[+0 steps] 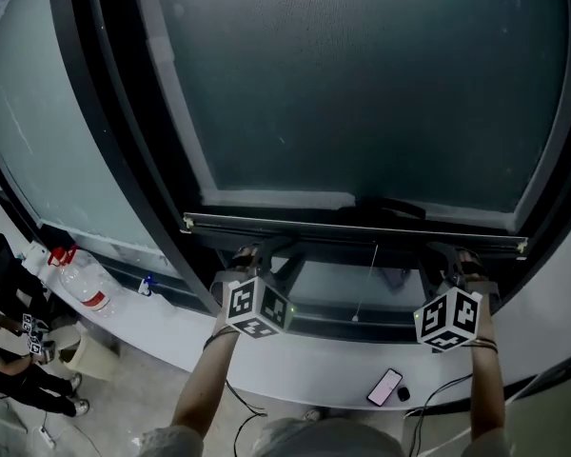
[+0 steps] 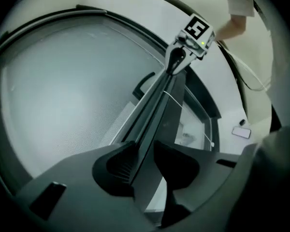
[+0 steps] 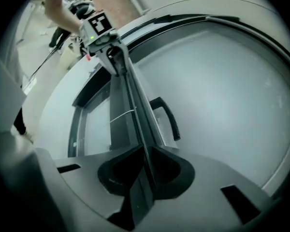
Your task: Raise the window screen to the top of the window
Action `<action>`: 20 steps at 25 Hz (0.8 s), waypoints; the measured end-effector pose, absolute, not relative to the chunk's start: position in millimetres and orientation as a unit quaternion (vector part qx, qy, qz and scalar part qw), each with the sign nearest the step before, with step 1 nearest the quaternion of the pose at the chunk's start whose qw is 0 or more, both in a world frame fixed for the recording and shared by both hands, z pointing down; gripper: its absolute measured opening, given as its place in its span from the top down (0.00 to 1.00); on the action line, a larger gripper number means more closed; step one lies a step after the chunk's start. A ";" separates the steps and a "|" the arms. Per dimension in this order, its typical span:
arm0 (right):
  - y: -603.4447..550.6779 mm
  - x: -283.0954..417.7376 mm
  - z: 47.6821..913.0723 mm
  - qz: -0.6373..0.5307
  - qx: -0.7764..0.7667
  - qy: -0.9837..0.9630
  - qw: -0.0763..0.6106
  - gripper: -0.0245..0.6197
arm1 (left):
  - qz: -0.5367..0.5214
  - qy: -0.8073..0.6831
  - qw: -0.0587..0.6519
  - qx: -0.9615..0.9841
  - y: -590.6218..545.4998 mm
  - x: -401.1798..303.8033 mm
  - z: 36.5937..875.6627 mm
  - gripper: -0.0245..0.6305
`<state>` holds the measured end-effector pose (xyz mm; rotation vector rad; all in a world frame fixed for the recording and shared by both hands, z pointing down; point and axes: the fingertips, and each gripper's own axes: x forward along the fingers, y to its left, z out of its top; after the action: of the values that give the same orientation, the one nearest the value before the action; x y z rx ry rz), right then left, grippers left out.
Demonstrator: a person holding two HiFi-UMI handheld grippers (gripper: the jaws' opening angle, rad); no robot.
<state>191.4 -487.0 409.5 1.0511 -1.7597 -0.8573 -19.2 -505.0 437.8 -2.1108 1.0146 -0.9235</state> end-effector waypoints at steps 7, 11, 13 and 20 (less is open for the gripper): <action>-497.8 189.6 420.0 -0.349 0.357 -0.688 0.527 0.90 | -0.446 0.329 0.363 -0.749 -509.9 -22.8 433.8 0.81; -500.2 187.5 421.7 -0.335 0.346 -0.689 0.542 0.90 | -0.476 0.322 0.350 -0.740 -516.5 -32.5 432.2 0.81; -499.4 187.1 422.8 -0.332 0.343 -0.689 0.544 0.90 | -0.492 0.323 0.346 -0.731 -521.4 -36.9 434.8 0.81; -500.1 186.8 423.7 -0.330 0.320 -0.680 0.571 0.91 | -0.499 0.307 0.343 -0.734 -523.8 -35.2 438.0 0.81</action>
<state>186.8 -500.1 423.7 0.7502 -1.5948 -0.7745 -35.2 -523.8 438.0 -1.9088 0.7983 -1.2974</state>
